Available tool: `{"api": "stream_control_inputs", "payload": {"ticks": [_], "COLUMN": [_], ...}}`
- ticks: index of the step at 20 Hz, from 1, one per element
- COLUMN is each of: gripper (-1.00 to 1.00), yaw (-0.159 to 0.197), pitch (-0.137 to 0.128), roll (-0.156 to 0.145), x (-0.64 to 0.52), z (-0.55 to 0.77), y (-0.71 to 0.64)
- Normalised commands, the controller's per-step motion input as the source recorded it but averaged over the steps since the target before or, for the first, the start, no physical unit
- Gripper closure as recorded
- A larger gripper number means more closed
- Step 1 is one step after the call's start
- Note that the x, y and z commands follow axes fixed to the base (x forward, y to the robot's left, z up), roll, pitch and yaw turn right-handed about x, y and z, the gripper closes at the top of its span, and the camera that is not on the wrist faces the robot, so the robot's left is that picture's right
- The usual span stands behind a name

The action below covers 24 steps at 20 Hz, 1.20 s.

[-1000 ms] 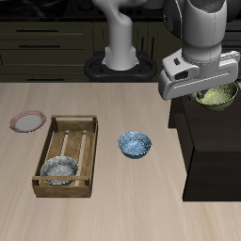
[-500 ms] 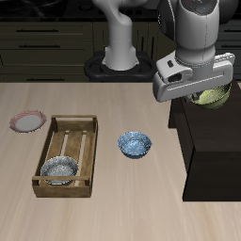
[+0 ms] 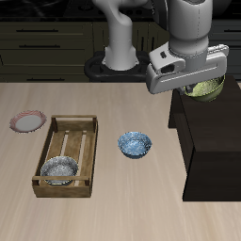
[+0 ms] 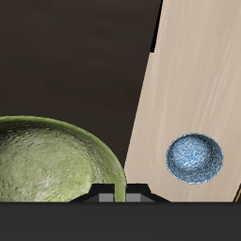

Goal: Place the green bowl and the black bowl in the wooden tray

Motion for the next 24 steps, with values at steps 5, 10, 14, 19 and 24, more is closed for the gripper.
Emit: {"api": "stream_control_inputs", "payload": {"ticks": [5, 10, 14, 19, 24], "gripper": [1.00, 1.00, 1.00, 1.00, 1.00], "yaw": [-0.008, -0.024, -0.003, 0.019, 0.012], "pitch": [-0.008, 0.025, 0.000, -0.016, 0.006], "roll": [-0.042, -0.084, -0.062, -0.039, -0.017], "x": [-0.01, 0.03, -0.02, -0.22, -0.19], "z": [0.05, 0.01, -0.03, -0.07, -0.07], "y": [-0.43, -0.72, -0.60, -0.66, -0.37]}}
